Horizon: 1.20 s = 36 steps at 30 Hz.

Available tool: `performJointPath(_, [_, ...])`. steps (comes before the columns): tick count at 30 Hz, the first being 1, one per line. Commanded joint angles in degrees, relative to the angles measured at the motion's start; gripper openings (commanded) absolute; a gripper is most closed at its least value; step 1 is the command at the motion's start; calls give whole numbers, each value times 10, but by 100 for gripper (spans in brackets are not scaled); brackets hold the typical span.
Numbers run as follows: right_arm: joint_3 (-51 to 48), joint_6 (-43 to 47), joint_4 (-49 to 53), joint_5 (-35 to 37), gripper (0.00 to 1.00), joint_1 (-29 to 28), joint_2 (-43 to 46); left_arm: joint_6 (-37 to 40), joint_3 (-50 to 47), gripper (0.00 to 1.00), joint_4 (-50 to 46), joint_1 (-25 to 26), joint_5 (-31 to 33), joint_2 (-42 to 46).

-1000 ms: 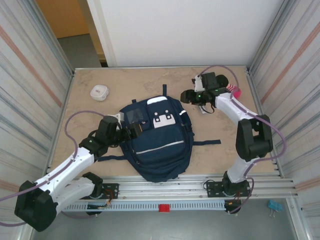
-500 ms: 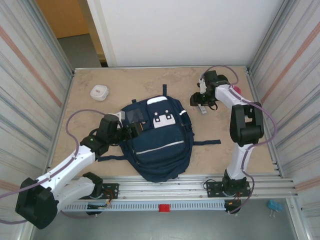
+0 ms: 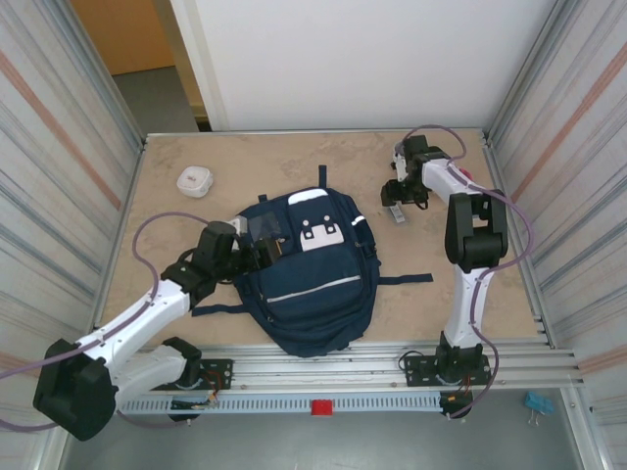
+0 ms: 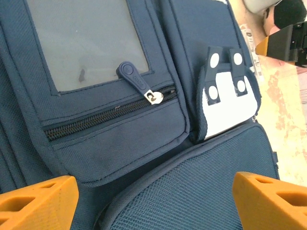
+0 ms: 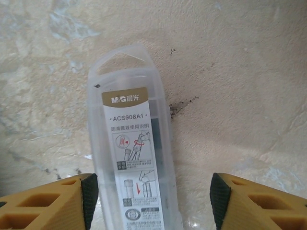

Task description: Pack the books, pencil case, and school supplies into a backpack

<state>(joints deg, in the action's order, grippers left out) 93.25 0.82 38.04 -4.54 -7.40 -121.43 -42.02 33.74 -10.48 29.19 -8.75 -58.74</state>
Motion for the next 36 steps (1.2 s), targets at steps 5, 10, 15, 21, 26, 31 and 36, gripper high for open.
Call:
performJointPath(5, [27, 27, 25, -18, 64, -2, -41, -3, 27, 84, 5, -4, -9, -14])
performJointPath(10, [36, 25, 25, -26, 62, -2, -56, -3, 29, 84, 4, -4, -7, -17])
performJointPath(15, [36, 21, 27, -32, 61, -6, -59, -3, 29, 84, 5, -4, -7, -21])
performJointPath(21, [36, 14, 37, 14, 59, -19, -61, -3, 33, 84, 7, -4, -12, -32])
performJointPath(26, [32, 19, 42, 49, 59, -34, -60, -1, 36, 84, 7, -4, -10, -33])
performJointPath(31, [18, 11, 39, 34, 53, -36, -37, 5, 44, 84, -3, -4, -10, -27])
performJointPath(36, [-17, 1, 29, 20, 50, -38, 38, 29, 60, 84, -27, 2, 10, -13])
